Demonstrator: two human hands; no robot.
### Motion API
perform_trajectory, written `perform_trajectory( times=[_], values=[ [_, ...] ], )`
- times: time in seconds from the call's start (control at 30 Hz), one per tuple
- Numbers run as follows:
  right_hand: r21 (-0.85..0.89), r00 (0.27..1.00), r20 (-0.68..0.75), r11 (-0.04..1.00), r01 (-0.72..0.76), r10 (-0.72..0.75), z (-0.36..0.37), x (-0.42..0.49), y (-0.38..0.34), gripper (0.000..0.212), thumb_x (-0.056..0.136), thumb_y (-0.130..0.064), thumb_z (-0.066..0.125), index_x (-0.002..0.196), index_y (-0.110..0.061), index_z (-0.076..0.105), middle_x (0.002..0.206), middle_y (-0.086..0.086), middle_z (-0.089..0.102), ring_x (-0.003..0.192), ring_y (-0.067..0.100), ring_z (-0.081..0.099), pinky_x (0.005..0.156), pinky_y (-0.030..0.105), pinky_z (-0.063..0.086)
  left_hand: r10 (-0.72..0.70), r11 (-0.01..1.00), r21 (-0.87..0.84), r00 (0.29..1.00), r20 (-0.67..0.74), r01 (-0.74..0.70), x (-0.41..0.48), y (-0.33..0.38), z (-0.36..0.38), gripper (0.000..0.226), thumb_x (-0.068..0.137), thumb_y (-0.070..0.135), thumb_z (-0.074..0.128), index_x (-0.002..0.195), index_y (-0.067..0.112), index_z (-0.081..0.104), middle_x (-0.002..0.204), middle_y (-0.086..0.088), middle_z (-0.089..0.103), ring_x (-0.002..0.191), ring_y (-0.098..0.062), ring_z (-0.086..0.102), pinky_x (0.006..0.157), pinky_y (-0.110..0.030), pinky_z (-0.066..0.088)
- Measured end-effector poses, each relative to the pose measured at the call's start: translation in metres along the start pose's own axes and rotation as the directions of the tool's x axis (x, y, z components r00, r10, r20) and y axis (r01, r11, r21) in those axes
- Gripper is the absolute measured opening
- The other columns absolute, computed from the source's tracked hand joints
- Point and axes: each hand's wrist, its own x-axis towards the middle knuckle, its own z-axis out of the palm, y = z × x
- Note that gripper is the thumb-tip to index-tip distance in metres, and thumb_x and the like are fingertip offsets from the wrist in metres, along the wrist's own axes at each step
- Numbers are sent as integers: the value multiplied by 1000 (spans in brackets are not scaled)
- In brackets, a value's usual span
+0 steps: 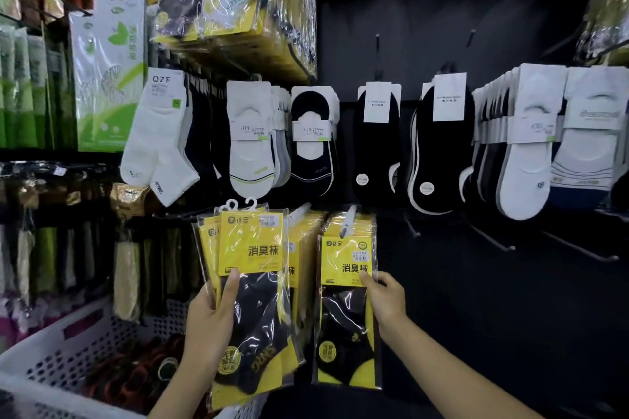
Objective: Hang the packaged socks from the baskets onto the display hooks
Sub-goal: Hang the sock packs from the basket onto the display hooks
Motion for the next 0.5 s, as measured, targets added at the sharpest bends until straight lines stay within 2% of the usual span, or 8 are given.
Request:
perform_trajectory(
  times=[0.1, 0.2, 0.3, 0.37, 0.5],
  values=[
    [-4, 993, -95, 997, -78, 77, 2, 11, 8, 28, 82, -31, 72, 93, -6, 65, 94, 6, 63, 94, 24, 58, 80, 32, 45, 12, 1000, -4, 999, 35, -12, -2, -2, 2, 45, 83, 50, 47, 56, 20, 28, 42, 8, 23, 36, -5, 25, 50, -29, 25],
    [7, 976, -149, 987, -163, 162, -5, 15, 19, 29, 82, -25, 73, 98, -3, 64, 101, 13, 66, 93, 27, 61, 76, 34, 50, 14, 1000, -6, 999, 44, -14, -6, -5, 6, 46, 81, 52, 47, 57, 17, 28, 43, 7, 24, 38, -5, 26, 52, -29, 25],
    [5, 971, -165, 984, -178, 176, -14, 9, 24, 30, 84, -21, 72, 104, -2, 62, 103, 15, 64, 90, 25, 61, 80, 37, 53, -6, 1000, -1, 998, 58, 6, -10, -10, 10, 47, 79, 55, 47, 59, 14, 35, 42, 7, 25, 39, -5, 27, 53, -28, 27],
    [17, 986, -93, 990, -139, 140, -16, -2, 21, 27, 85, -22, 70, 104, -5, 61, 99, 12, 64, 88, 23, 62, 81, 36, 55, -5, 1000, 3, 998, 62, 5, -12, -13, 12, 48, 78, 58, 46, 61, 14, 36, 44, 8, 26, 41, -4, 27, 52, -27, 27],
    [33, 979, 204, 999, 9, -16, -9, -39, -4, 14, 90, -29, 62, 97, -16, 63, 95, 6, 66, 83, 15, 65, 67, 22, 55, -11, 999, -50, 995, 98, 16, -21, -14, 24, 46, 78, 59, 48, 62, 16, 43, 52, 8, 33, 49, -7, 33, 50, -18, 30]
  ],
)
